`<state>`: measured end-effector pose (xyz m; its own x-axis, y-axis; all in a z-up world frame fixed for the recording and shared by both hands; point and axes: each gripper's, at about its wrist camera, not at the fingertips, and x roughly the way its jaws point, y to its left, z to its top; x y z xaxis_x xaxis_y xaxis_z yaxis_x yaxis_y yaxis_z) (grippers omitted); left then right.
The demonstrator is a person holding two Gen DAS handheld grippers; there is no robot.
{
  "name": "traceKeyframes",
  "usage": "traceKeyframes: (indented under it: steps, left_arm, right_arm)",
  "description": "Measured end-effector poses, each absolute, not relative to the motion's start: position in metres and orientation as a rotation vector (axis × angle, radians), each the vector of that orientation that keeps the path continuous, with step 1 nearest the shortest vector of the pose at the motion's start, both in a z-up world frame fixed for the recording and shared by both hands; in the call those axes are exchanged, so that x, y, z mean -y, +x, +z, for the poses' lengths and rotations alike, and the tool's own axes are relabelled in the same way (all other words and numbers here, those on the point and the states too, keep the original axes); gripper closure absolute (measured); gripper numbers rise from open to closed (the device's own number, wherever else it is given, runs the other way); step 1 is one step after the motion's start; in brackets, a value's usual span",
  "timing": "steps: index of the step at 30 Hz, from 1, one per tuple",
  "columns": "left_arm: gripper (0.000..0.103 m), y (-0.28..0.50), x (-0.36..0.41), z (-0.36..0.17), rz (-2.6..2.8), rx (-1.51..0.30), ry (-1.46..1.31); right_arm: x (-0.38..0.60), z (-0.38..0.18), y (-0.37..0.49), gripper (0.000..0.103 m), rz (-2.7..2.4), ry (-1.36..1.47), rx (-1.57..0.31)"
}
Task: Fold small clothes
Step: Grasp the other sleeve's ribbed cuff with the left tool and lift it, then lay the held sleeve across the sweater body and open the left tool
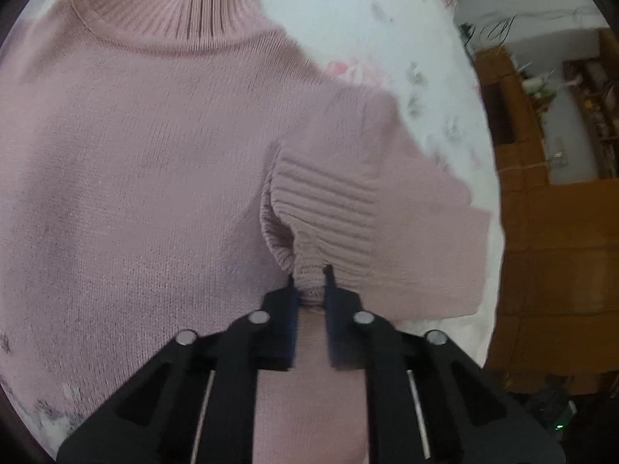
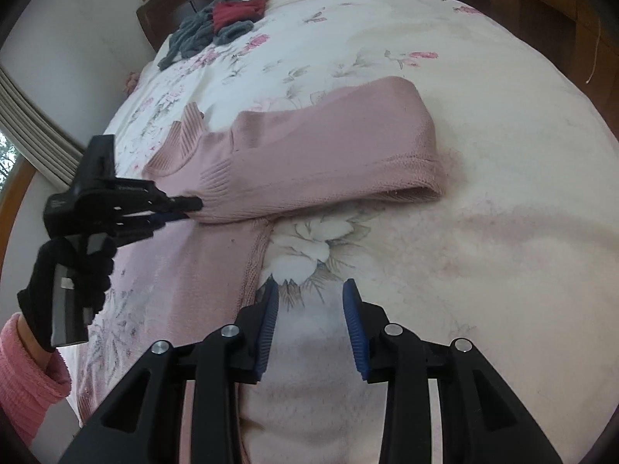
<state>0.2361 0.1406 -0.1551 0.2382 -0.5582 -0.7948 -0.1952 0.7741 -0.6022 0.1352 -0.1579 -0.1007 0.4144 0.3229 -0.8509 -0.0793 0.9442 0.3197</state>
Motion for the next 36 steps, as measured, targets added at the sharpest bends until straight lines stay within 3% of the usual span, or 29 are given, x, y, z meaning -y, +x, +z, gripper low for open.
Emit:
traceKeyframes:
  steps: [11,16,25,27,28,36]
  left_arm:
    - [0.097,0.205,-0.226,-0.076,-0.149,-1.063,-0.579]
    - [0.097,0.195,-0.285,-0.076,-0.041,-1.049,-0.555]
    - [0.097,0.183,-0.35,-0.089,0.074,-1.052,-0.532]
    - [0.097,0.184,-0.356,-0.098,0.094,-1.061,-0.527]
    - [0.097,0.184,-0.359,-0.104,0.101,-1.07,-0.526]
    - [0.096,0.192,-0.367,-0.163,0.176,-1.204,-0.489]
  right_arm:
    - [0.174,-0.094,0.155,0.064,0.221,0.329,-1.108]
    - [0.175,-0.096,0.184,0.052,0.22,0.408,-1.121]
    - [0.138,-0.137,0.248,0.052,0.255,0.437,-1.257]
    - [0.13,-0.148,0.255,0.059,0.242,0.42,-1.289]
    - [0.126,-0.154,0.257,0.07,0.237,0.411,-1.304]
    - [0.116,-0.163,0.257,0.075,0.193,0.338,-1.317]
